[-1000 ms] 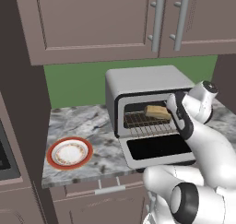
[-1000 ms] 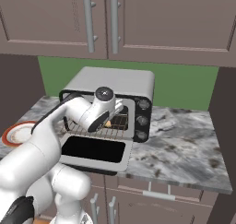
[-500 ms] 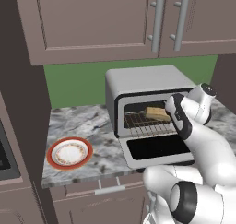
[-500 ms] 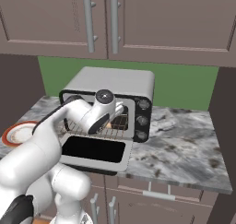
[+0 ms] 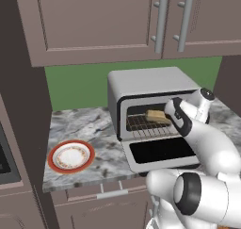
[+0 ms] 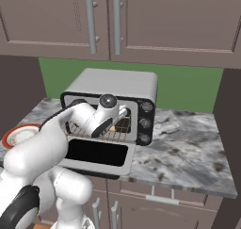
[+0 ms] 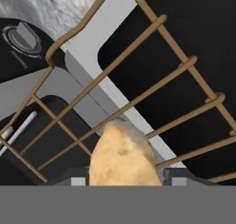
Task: Pull the toaster oven rack outwards. Pick up the baguette from the plate and place it on the toaster oven rack. Close the toaster oven door fully and set the temperature to the lowest setting.
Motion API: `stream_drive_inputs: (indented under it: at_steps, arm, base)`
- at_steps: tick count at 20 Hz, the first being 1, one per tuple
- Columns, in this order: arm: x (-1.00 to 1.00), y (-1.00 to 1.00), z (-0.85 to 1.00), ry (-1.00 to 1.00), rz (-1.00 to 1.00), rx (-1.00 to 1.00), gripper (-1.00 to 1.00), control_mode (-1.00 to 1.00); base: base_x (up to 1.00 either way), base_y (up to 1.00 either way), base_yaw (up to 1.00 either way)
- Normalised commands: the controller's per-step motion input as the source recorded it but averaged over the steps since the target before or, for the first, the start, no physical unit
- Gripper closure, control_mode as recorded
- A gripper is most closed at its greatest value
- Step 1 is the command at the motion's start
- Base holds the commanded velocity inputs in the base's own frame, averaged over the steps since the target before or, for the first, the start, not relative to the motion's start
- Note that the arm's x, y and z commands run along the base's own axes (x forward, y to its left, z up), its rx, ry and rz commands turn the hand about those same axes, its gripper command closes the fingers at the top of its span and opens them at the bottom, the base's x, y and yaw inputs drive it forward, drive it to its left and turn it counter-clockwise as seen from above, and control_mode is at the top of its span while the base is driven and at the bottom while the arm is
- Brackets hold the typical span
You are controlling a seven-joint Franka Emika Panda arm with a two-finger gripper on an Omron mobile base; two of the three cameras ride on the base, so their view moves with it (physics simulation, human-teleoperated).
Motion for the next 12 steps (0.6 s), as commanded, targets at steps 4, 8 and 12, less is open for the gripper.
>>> stream_drive_inputs:
  at_steps: [4, 8, 12]
  arm:
    - [0.31, 0.00, -0.14, 0.00, 0.00, 0.00, 1.00, -1.00]
    - [0.13, 0.00, -0.17, 0.01, 0.00, 0.00, 1.00, -1.00]
    - [0.00, 0.00, -0.14, 0.02, 0.00, 0.00, -1.00, -1.00]
  base:
    - [0.00, 0.00, 0.00]
    - [0.00, 0.00, 0.00]
    - [0.00, 0.00, 0.00]
